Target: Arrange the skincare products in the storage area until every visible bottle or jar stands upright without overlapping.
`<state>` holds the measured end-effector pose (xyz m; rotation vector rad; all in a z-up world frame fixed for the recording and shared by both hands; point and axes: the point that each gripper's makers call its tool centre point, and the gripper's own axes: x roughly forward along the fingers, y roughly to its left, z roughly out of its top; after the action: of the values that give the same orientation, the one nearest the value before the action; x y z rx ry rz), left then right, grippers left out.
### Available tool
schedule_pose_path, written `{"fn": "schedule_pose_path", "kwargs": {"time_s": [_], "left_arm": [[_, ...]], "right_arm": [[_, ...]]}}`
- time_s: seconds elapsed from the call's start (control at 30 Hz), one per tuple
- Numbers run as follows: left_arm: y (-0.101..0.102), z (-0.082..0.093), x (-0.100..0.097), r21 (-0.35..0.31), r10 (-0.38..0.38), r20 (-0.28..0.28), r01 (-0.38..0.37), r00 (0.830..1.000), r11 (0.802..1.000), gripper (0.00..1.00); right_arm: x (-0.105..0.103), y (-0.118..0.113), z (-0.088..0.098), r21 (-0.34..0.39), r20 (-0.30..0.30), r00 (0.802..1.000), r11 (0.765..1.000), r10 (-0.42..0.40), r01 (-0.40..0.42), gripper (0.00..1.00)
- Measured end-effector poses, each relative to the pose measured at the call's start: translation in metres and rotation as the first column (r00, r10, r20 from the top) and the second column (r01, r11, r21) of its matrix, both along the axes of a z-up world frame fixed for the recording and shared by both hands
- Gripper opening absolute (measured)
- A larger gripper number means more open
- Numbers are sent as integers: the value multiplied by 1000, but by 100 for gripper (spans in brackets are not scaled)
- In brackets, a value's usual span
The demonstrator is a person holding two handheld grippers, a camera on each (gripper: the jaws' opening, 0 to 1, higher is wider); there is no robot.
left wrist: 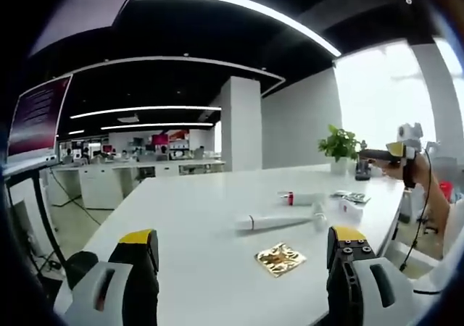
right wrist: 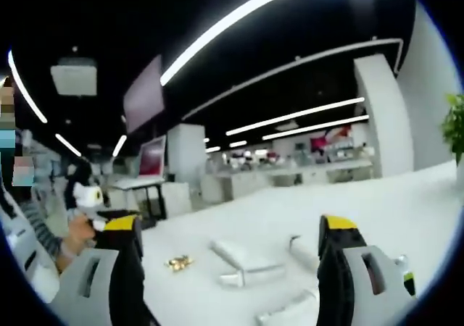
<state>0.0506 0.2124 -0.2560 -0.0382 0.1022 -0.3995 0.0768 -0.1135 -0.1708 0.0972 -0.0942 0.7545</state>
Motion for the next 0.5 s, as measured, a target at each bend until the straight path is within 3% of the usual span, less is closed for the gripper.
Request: {"fn": "schedule_pose_path", "kwargs": {"time_s": [0.23,0.5], "left_arm": [[3,-6,4,1,12,-17,-12,1000,1000,99],[-1,-8,4,5,-1,-23,1,1000,1000,99]], "right_arm": [[9,-6,-4,-65,-5,1000,998,-27,27,100],[24,-10,-6,-83,-22,999,996,-34,32,100]]}}
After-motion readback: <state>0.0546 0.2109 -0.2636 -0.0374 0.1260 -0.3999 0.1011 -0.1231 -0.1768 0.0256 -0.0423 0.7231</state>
